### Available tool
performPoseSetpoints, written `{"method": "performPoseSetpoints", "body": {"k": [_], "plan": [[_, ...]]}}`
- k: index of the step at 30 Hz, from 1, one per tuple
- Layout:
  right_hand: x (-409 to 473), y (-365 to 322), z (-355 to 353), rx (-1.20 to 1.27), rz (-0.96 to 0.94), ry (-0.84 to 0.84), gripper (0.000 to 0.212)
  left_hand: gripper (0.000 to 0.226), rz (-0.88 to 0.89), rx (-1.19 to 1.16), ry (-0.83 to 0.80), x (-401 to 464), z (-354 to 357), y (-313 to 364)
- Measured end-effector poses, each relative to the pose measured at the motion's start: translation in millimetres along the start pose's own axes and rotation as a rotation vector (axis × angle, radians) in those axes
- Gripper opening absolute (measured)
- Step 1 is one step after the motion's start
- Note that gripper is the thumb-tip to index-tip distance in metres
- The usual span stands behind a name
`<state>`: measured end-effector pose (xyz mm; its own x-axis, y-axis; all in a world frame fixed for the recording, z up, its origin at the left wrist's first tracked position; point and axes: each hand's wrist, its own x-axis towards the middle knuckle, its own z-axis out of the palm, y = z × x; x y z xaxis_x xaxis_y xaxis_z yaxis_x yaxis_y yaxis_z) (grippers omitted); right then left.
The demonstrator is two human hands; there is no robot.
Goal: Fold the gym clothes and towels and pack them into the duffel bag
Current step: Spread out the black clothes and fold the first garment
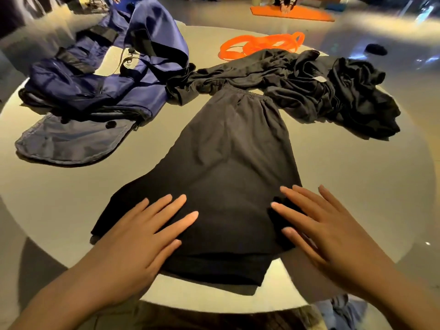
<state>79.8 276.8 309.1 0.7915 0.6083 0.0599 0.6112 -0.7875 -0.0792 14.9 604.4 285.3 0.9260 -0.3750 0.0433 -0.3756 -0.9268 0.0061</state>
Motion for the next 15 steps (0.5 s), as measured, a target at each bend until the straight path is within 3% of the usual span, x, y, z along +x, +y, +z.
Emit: {"method": "performPoseSetpoints", "body": {"k": [3, 9, 15], "plan": [[6.2, -38.4, 0.8, 0.27, -0.044, 0.016, 0.052, 0.051, -0.014, -0.029, 0.081, -0.3, 4.2, 32.5], [-15.6, -48.9, 33.5, 0.086, -0.125, -0.026, 0.051, 0.043, 0.203, -0.056, 0.185, 10.1, -23.6, 40.3], [-47.0, -28.5, 31.1, 0.111, -0.123, -0.007, 0.051, 0.057, 0.236, -0.38, -0.061, -9.7, -0.3, 6.1]]}}
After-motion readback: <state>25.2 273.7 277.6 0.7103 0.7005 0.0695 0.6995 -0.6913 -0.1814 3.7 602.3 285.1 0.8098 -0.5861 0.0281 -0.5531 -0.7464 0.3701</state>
